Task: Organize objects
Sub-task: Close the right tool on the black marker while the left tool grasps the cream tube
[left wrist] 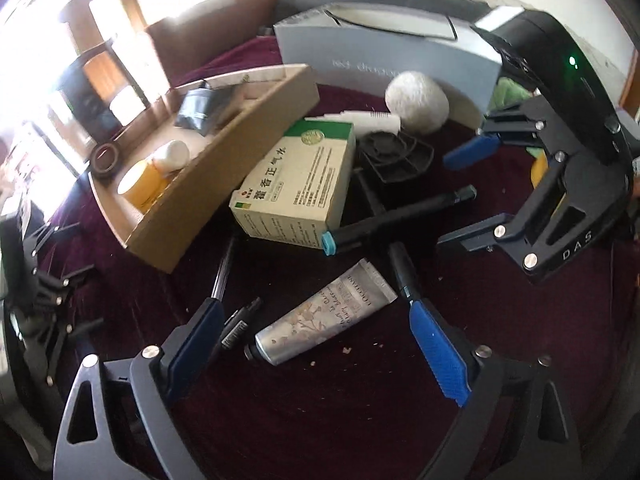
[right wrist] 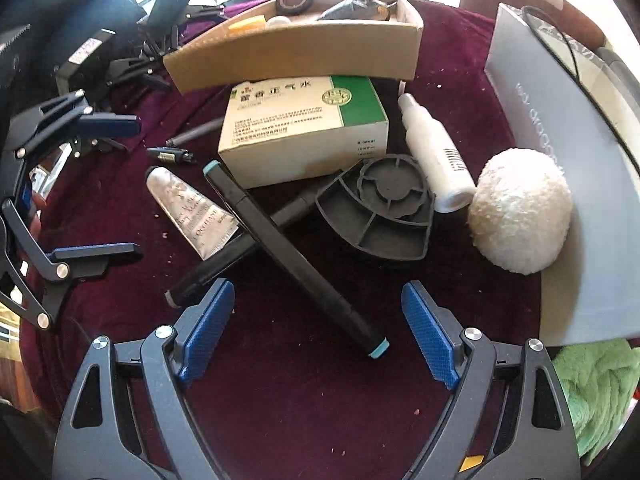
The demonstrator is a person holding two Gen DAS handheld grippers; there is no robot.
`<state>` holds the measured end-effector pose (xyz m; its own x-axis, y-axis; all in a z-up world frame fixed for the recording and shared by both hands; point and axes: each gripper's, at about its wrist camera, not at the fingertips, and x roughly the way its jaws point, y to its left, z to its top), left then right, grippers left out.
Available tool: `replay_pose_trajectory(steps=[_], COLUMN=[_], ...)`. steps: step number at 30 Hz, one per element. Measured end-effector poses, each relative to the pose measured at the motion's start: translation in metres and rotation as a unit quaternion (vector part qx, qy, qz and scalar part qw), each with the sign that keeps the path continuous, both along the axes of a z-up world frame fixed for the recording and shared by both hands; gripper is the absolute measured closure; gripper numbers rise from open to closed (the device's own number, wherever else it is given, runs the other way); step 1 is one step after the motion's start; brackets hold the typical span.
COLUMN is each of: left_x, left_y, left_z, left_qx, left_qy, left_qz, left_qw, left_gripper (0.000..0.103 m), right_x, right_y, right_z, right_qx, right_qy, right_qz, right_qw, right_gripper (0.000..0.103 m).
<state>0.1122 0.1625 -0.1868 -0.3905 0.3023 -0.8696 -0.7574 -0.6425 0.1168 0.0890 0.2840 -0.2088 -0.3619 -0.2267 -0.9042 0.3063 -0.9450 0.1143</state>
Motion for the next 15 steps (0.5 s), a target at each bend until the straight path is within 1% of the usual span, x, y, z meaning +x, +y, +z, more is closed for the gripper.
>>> replay_pose_trajectory(steps=[2,4,5,8,10,11,12,14,15], left_x=[-0.002,-0.002,-0.003,-0.009,-0.012,-0.014,-0.016,-0.018,-0.017], left_y=[0.001,0.004,0.004,0.008,0.011,0.012,0.013,0.015,0.016], left_z=[-0.003,-0.007,-0.008,-0.017,-0.023,-0.025,-0.027,-0.031,-0.033], left_qx=[-0.014,-0.034,-0.038,-0.055,-0.067,-0.071,-0.073,-0.079,-0.083], left_qy=[-0.004,0.0,-0.003,-0.018,-0.02,-0.02,-0.022,-0.026,-0.025], left_qz=[-0.018,-0.043,-0.053,-0.082,-0.096,-0.103,-0.107,-0.121,-0.129], left_qw=[0.9997,0.9985,0.9979,0.9949,0.9929,0.992,0.9913,0.9892,0.9878], left_gripper=[0.012,0.013,0.015,0.018,0.021,0.021,0.021,0.023,0.023], right_x=[-0.003,-0.004,-0.005,-0.006,-0.005,-0.003,-0.001,0.003,0.005], right_y=[-0.002,-0.004,-0.006,-0.009,-0.009,-0.009,-0.009,-0.007,-0.006], right_z=[-0.004,-0.008,-0.01,-0.01,-0.009,-0.007,-0.006,-0.006,-0.005], right_qx=[0.001,0.0,0.001,0.011,0.014,0.019,0.03,0.038,0.036], right_qy=[-0.005,-0.01,-0.014,-0.006,-0.004,0.001,0.006,0.007,0.006], right_qz=[0.004,0.007,0.008,0.013,0.009,0.009,0.006,0.0,-0.003], right_qw=[1.0,1.0,1.0,1.0,1.0,1.0,1.0,0.999,0.999], right_gripper=[0.018,0.018,0.018,0.019,0.03,0.045,0.058,0.066,0.068])
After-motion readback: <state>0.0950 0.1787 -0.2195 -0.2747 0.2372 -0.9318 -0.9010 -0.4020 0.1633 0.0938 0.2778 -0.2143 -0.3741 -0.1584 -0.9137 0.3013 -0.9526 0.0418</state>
